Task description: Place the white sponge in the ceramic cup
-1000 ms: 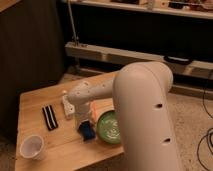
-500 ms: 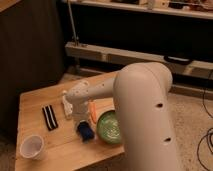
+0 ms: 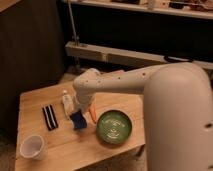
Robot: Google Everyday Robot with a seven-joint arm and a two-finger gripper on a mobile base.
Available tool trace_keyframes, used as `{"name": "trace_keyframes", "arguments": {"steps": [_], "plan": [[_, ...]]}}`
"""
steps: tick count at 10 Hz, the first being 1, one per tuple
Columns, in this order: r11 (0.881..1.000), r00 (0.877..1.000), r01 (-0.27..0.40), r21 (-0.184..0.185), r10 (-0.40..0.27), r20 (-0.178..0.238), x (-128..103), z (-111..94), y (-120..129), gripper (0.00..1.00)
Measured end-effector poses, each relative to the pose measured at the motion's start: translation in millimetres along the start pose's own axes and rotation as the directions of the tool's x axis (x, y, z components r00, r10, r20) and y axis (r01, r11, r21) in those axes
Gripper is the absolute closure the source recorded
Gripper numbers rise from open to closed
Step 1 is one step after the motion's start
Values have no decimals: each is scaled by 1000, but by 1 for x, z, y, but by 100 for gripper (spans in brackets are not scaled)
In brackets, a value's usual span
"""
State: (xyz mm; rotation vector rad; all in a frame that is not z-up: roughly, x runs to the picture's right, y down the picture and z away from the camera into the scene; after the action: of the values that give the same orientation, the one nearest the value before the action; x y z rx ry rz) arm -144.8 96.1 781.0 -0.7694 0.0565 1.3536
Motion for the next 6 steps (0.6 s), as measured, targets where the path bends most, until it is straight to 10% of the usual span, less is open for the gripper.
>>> {"name": "trace_keyframes", "arguments": {"steps": [3, 5, 6], "plan": [[955, 979, 97, -280, -40, 202, -45, -25, 40, 100], [900, 950, 211, -381, -97, 296, -55, -47, 78, 100], [843, 920, 312, -439, -153, 360, -53, -57, 105, 100]]}}
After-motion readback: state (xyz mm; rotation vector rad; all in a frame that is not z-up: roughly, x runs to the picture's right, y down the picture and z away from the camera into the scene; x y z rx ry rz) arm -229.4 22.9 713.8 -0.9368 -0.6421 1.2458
